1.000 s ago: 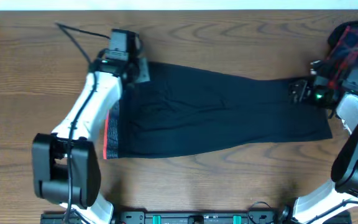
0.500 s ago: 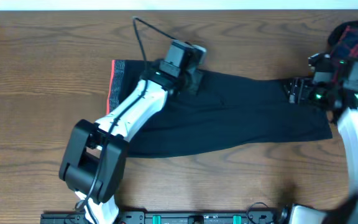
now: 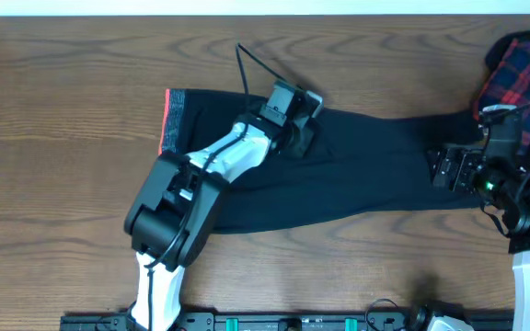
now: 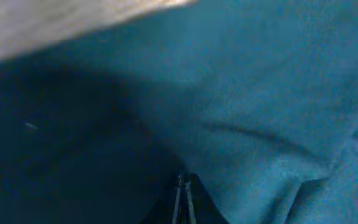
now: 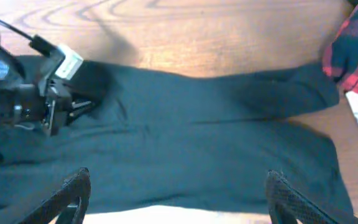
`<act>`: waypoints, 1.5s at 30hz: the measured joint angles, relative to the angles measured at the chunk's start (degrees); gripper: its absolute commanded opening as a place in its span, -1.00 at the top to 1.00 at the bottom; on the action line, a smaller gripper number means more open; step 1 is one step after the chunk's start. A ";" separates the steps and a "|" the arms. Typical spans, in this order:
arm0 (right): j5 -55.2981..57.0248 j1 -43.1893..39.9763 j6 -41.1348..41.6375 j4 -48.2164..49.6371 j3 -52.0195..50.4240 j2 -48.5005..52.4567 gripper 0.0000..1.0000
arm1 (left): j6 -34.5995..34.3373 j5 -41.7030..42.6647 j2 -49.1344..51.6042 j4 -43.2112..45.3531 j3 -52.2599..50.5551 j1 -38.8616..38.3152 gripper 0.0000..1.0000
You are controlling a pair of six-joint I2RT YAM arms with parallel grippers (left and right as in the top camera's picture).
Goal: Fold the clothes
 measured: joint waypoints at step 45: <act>2.08 0.00 0.55 3.34 0.02 7.72 -0.98 | -12.33 -1.81 6.43 6.21 4.90 8.63 0.88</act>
